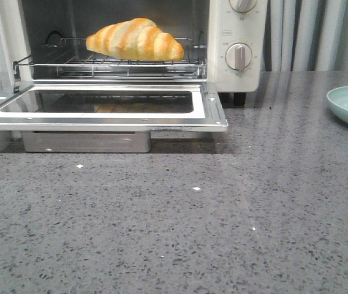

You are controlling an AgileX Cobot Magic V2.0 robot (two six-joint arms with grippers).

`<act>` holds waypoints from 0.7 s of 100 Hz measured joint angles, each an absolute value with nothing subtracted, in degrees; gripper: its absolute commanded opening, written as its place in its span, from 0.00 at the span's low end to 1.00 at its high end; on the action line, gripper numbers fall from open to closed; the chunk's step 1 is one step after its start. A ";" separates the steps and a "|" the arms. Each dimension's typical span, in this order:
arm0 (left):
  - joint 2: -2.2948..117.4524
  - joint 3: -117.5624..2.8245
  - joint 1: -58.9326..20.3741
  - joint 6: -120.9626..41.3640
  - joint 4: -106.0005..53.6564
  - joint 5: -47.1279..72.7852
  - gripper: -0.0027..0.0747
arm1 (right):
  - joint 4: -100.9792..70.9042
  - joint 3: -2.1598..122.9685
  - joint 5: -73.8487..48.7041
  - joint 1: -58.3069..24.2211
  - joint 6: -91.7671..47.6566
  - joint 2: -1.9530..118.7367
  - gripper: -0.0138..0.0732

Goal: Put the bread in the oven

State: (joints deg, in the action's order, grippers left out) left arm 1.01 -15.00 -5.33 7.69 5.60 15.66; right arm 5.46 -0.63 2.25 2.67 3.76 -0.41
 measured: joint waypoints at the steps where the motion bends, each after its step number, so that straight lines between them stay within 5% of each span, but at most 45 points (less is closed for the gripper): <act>1: 1.01 -15.00 -5.33 7.69 5.60 15.66 0.01 | 5.73 -0.63 2.25 2.67 3.76 -0.41 0.08; 70: 1.01 -15.00 -5.33 7.69 5.60 15.66 0.01 | 6.70 -0.63 1.30 2.67 3.49 -0.41 0.08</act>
